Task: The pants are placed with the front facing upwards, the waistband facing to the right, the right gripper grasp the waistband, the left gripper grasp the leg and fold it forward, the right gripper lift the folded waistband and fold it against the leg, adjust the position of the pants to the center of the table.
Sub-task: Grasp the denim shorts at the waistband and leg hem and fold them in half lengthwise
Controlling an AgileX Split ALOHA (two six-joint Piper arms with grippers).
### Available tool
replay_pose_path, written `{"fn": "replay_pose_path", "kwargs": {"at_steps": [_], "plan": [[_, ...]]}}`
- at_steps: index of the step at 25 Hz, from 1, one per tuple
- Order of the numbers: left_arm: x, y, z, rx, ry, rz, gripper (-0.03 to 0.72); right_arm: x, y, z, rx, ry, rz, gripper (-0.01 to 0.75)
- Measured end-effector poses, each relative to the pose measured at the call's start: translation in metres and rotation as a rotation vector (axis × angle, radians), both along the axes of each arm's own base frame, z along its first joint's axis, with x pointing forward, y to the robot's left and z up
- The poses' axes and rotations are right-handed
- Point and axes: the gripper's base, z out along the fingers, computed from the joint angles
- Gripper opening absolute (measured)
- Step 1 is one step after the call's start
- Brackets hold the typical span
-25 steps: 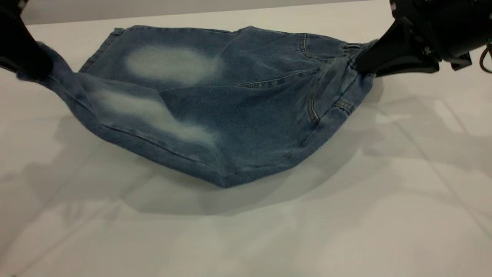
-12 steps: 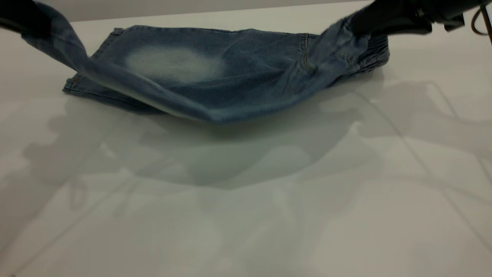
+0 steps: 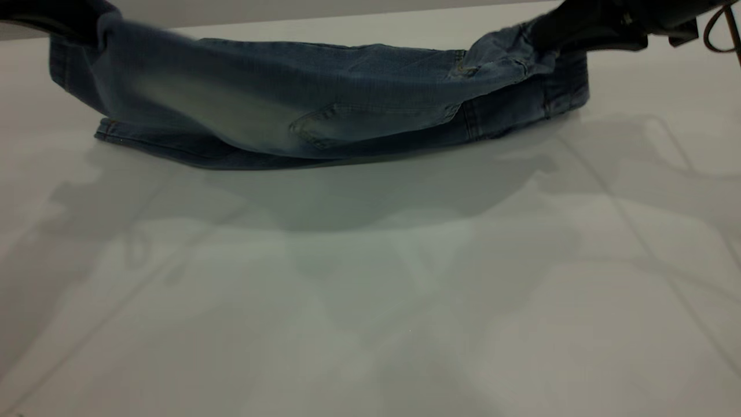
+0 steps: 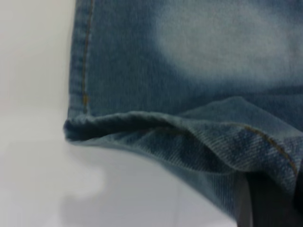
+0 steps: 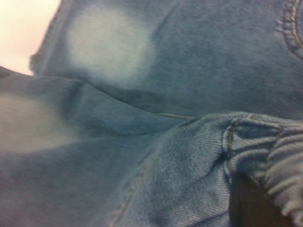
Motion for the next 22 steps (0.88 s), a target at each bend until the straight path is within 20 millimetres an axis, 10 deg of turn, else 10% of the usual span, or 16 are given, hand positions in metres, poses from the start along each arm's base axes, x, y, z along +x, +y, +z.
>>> {"fn": "replay_pose_path", "kwargs": {"at_steps": [22], "plan": [[0.069, -0.006, -0.011, 0.007, -0.03, -0.025, 0.059, 0.022, -0.007, 0.0, -0.09, -0.072, -0.051, 0.049]]}}
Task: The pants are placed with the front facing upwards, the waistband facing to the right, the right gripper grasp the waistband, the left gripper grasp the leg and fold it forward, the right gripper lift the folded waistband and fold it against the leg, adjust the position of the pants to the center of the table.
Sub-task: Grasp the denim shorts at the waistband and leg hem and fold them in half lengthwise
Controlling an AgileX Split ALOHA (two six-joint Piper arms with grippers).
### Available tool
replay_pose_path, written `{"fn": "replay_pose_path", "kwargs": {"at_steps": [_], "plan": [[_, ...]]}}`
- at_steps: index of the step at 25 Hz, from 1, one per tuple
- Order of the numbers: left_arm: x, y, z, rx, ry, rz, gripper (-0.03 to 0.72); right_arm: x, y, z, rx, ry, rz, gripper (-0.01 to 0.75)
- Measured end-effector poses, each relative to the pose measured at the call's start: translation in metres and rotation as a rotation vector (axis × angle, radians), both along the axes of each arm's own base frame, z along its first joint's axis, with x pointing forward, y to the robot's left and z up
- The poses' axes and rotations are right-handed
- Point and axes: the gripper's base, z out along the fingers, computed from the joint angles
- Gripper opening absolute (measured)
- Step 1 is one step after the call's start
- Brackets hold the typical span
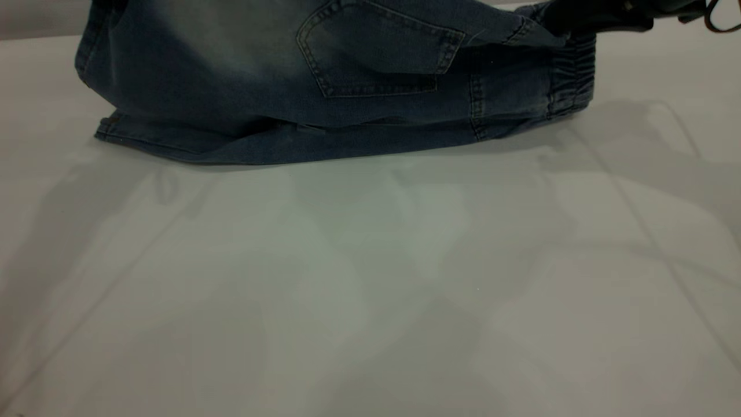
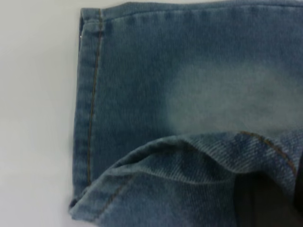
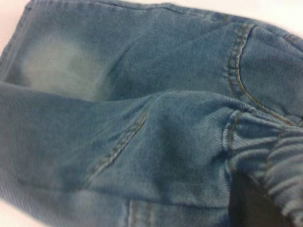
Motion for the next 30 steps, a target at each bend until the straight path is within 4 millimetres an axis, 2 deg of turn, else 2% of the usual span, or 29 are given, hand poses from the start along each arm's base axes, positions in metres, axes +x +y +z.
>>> {"fn": "replay_pose_path", "kwargs": {"at_steps": [13, 16, 24, 30], "plan": [[0.013, -0.001, -0.004, 0.004, -0.008, -0.004, 0.059, 0.002, -0.001, -0.004, 0.01, 0.008, -0.04, 0.083], [0.014, -0.001, -0.008, 0.008, -0.001, -0.005, 0.059, 0.002, -0.001, -0.004, 0.009, 0.004, -0.033, 0.14], [0.017, 0.001, -0.018, 0.035, -0.006, -0.01, 0.059, 0.003, -0.002, -0.004, 0.002, 0.004, -0.039, 0.371], [0.019, 0.002, -0.017, 0.036, -0.023, 0.001, 0.059, 0.005, -0.006, -0.005, -0.016, 0.005, -0.101, 0.457]]}}
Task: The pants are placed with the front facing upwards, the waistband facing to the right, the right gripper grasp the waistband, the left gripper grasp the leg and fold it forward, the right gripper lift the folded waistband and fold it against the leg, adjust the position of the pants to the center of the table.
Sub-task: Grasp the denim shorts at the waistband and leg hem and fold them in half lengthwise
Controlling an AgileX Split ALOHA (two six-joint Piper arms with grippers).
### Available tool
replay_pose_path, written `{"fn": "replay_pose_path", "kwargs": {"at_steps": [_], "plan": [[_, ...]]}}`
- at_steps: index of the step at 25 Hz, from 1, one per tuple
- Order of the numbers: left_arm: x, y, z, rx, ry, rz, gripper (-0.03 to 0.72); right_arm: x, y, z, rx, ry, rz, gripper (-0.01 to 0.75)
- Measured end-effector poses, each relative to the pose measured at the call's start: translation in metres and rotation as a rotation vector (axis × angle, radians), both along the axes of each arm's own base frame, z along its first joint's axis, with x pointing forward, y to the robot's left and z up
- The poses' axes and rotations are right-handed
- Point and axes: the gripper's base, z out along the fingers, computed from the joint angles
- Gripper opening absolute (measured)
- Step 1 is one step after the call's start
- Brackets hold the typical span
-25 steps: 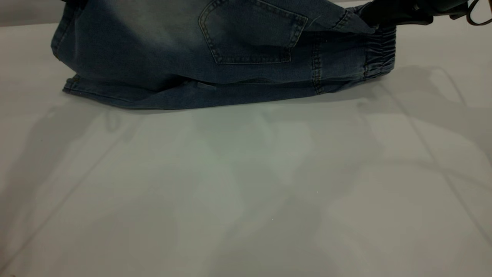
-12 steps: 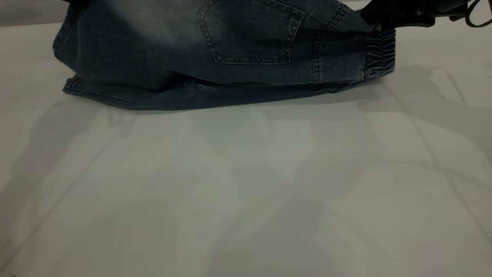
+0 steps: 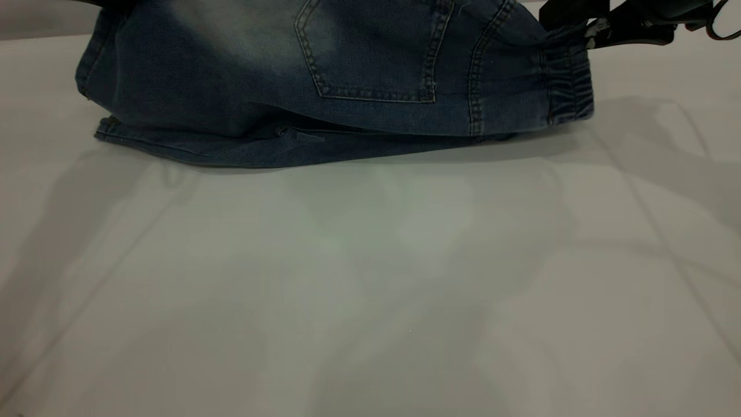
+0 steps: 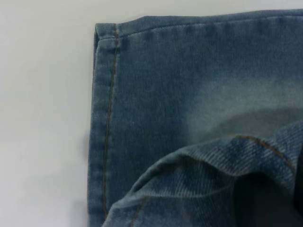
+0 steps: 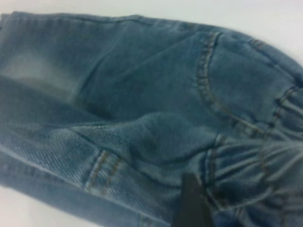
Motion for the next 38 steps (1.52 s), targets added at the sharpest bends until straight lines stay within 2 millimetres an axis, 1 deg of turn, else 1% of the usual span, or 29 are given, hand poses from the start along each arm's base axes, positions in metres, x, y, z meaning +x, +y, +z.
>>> {"fn": "replay_pose_path", "kwargs": {"at_steps": [5, 9, 16, 18, 24, 27, 28, 30, 31, 34, 36, 38], "plan": [[0.0, 0.0, 0.0, 0.0, 0.0, 0.0, 0.059, 0.002, -0.005, -0.001, -0.051, -0.001, -0.044, 0.493], [0.0, 0.001, 0.0, 0.012, -0.005, -0.005, 0.059, 0.002, -0.006, 0.0, -0.054, -0.002, -0.049, 0.507], [0.003, 0.021, 0.001, 0.009, -0.02, 0.061, 0.059, 0.002, -0.006, 0.0, -0.053, -0.004, -0.047, 0.51], [0.004, 0.024, 0.0, 0.013, -0.022, 0.065, 0.059, 0.002, -0.006, 0.0, -0.051, -0.003, -0.05, 0.51], [0.006, 0.023, -0.015, 0.043, -0.003, 0.03, 0.062, 0.002, -0.006, 0.0, -0.046, -0.004, -0.053, 0.51], [0.006, 0.023, -0.021, 0.045, 0.01, 0.027, 0.082, 0.002, -0.006, 0.0, -0.045, -0.004, -0.053, 0.51], [0.006, 0.023, -0.021, 0.046, 0.007, 0.028, 0.097, 0.002, -0.005, 0.0, -0.045, -0.004, -0.052, 0.51], [0.008, 0.024, -0.02, 0.049, -0.013, 0.035, 0.157, 0.002, -0.005, 0.0, -0.044, -0.004, -0.051, 0.51], [0.009, 0.024, -0.019, 0.051, -0.023, 0.039, 0.193, 0.002, -0.005, 0.001, -0.043, -0.004, -0.051, 0.51], [0.011, 0.025, -0.017, 0.058, -0.055, 0.05, 0.343, 0.002, -0.005, 0.001, -0.041, -0.004, -0.049, 0.511], [0.011, 0.025, -0.017, 0.057, -0.059, 0.053, 0.417, 0.002, -0.005, 0.001, -0.041, -0.004, -0.049, 0.511], [0.011, 0.025, -0.017, 0.056, -0.058, 0.054, 0.468, 0.002, -0.005, 0.001, -0.041, -0.004, -0.049, 0.511]]}}
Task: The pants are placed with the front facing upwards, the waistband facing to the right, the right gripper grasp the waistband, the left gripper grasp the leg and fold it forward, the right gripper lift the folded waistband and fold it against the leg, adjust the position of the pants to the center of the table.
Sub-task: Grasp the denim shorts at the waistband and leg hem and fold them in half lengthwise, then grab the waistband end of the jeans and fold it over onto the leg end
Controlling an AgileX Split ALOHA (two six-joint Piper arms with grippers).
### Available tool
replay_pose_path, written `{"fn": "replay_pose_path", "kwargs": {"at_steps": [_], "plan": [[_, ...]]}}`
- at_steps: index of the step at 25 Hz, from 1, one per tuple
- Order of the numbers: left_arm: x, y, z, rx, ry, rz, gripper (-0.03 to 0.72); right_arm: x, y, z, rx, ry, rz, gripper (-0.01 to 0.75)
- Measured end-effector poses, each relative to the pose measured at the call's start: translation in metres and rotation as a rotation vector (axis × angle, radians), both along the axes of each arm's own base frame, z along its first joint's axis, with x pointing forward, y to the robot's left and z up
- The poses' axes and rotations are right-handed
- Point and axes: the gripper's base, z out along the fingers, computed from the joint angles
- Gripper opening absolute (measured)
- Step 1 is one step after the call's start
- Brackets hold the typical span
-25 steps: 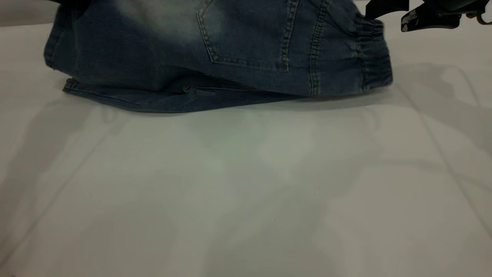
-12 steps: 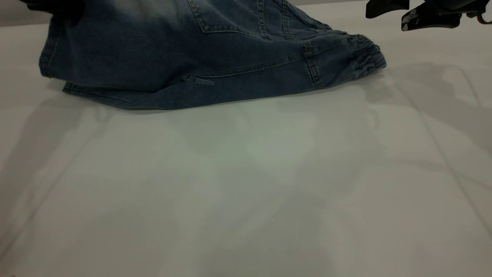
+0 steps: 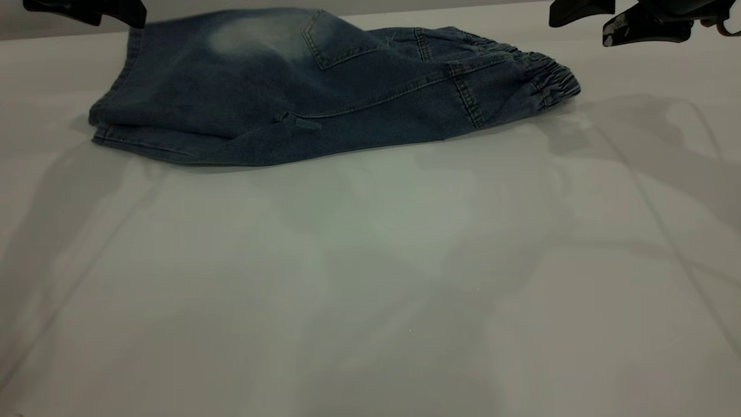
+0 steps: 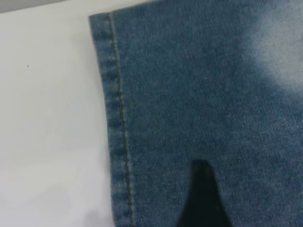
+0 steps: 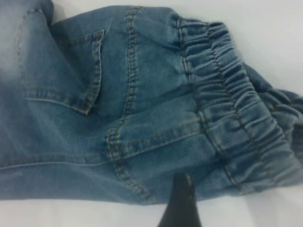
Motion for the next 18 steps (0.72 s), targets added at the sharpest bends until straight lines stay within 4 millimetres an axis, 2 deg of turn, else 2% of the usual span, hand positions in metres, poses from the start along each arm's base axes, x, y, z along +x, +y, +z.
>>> {"fn": "replay_pose_path", "kwargs": {"at_steps": [8, 14, 18], "plan": [[-0.0023, -0.0034, 0.0034, -0.083, 0.025, 0.045, 0.493, -0.0003, 0.0008, 0.0023, 0.009, -0.003, 0.004, 0.511], [-0.0095, -0.0089, 0.0008, -0.145, 0.119, 0.034, 0.493, 0.0008, 0.0061, 0.006, 0.102, 0.028, 0.0, 0.511], [-0.007, -0.009, 0.0042, -0.142, 0.107, 0.027, 0.493, 0.006, 0.0051, 0.0099, 0.177, 0.034, 0.013, 0.511]]}}
